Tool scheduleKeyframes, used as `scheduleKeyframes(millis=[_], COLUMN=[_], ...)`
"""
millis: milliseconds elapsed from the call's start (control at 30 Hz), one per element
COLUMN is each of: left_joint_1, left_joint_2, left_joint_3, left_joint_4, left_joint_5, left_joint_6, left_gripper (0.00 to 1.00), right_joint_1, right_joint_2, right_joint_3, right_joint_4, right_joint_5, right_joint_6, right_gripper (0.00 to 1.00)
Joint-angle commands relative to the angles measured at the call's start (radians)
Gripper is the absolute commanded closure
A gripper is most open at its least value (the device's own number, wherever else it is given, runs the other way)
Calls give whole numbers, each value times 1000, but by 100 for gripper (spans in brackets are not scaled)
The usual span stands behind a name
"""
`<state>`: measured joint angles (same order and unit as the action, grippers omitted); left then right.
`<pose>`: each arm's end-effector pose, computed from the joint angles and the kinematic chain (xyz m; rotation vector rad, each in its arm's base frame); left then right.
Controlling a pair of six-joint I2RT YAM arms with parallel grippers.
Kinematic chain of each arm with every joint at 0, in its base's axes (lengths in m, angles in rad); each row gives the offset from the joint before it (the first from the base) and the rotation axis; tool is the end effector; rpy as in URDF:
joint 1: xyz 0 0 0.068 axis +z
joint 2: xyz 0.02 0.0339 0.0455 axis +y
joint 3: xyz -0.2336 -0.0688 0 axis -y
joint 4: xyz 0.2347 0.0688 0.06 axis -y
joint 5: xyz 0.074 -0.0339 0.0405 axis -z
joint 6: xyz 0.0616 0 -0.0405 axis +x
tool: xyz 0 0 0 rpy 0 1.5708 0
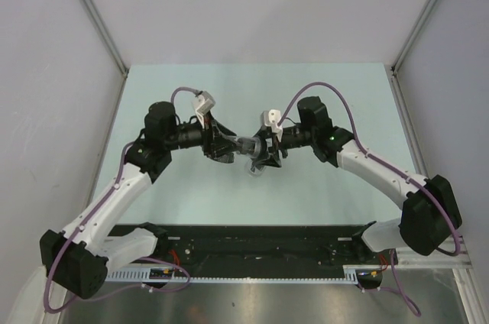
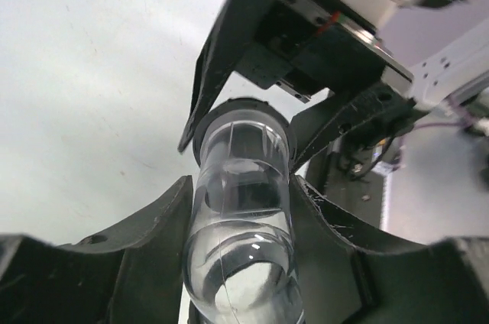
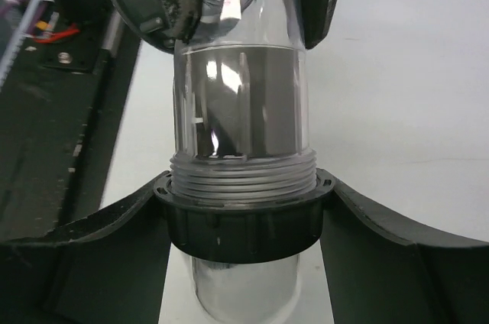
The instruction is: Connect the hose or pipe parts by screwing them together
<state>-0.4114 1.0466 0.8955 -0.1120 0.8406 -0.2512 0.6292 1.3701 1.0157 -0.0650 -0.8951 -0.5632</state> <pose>0.2156 -0.1441 0.3098 0.7655 1.7610 -1.2205 0.2281 0.2255 0.2714 -1.5125 1.2046 0.9252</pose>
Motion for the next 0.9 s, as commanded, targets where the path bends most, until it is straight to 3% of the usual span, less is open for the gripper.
scheduleKeyframes(millis=[0, 67, 167, 267, 300, 367, 467, 500, 733, 867], left_joint_1=[-130, -174, -182, -175, -170, -164, -147, -142, -69, 31], left_joint_2=[-55, -74, -79, -73, -73, -68, -69, -69, -54, -62], left_joint_3=[-3, -32, -30, -26, -23, -3, 23, 31, 131, 143], left_joint_4=[52, 52, 52, 52, 52, 52, 52, 52, 40, 8], left_joint_5=[66, 42, -18, -55, -81, -98, -107, -123, -302, -329], left_joint_6=[458, 565, 576, 564, 555, 520, 466, 445, 85, -153], left_gripper=[99, 100, 98, 77, 57, 43, 34, 27, 20, 21], right_joint_1=[-34, -49, -65, -75, -79, -86, -91, -91, -89, -51], right_joint_2=[38, 61, 73, 69, 69, 66, 63, 60, 58, 43], right_joint_3=[96, 100, 104, 103, 104, 104, 106, 106, 106, 104], right_joint_4=[91, 108, 85, 70, 70, 39, 15, 10, -33, -67], right_joint_5=[-189, -217, -249, -269, -272, -283, -275, -268, -168, 31], right_joint_6=[253, 299, 304, 283, 279, 264, 234, 226, 160, 82], right_gripper=[100, 100, 100, 100, 100, 100, 100, 100, 100, 100])
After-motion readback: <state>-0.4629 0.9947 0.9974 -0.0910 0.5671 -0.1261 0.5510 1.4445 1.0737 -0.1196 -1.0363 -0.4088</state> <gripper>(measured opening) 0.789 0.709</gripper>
